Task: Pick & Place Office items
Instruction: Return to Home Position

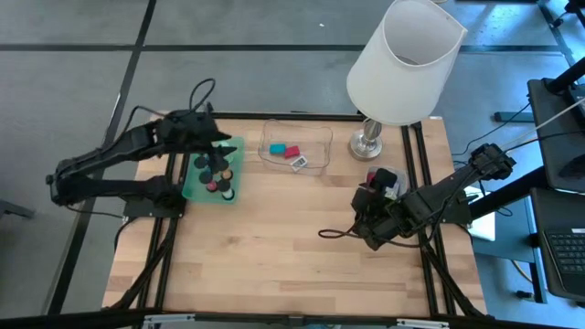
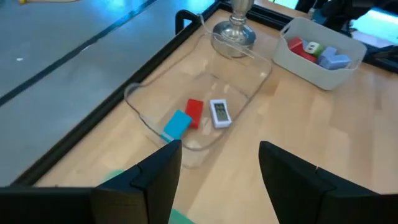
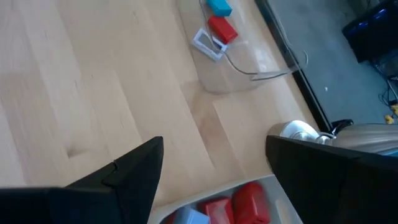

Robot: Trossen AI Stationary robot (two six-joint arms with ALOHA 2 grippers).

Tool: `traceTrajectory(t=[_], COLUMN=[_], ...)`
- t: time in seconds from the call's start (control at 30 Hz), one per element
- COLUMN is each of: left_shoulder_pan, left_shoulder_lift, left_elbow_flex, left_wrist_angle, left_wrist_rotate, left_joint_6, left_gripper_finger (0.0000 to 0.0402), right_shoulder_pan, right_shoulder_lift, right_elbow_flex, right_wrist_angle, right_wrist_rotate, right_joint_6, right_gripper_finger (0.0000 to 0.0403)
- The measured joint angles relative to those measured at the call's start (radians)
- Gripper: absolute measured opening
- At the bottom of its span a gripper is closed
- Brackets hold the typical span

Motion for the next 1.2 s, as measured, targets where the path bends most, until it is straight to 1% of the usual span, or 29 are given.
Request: traceTrajectory(t=[0.2, 0.5, 0.7, 0.93, 1.07, 1.13, 1.2], left_shoulder_pan=[-0.028, -0.059, -0.062, -0.062, -0.062, -0.062, -0.062], left_shoulder_lift=[-0.184, -0.451, -0.605, -0.793, -0.804, -0.787, -0.791], left_elbow_flex=[-0.142, -0.341, -0.445, -0.568, -0.64, -0.683, -0.737], left_wrist_angle=[0.035, 0.187, 0.23, 0.243, 0.296, 0.402, 0.451], left_wrist_rotate=[0.0, 0.0, -0.004, -0.026, -0.029, -0.027, -0.027], left_joint_6=[-0.061, -0.073, -0.062, -0.086, -0.115, -0.114, -0.114], left_gripper_finger=[0.0209, 0.021, 0.0206, 0.0208, 0.0209, 0.0208, 0.0207], right_shoulder_pan=[0.0, 0.0, 0.0, 0.0, 0.0, 0.0, 0.0], right_shoulder_lift=[-0.001, -0.039, -0.117, -0.25, -0.323, -0.353, -0.38], right_elbow_flex=[-0.055, -0.224, -0.355, -0.532, -0.631, -0.673, -0.711], right_wrist_angle=[0.056, 0.209, 0.327, 0.485, 0.593, 0.638, 0.681], right_wrist_rotate=[0.008, 0.007, 0.007, 0.007, -0.001, -0.002, -0.001], right_joint_6=[-0.007, 0.065, 0.065, 0.065, 0.061, 0.054, 0.037], right_gripper_finger=[0.0288, 0.0288, 0.0288, 0.0288, 0.0288, 0.0288, 0.0288])
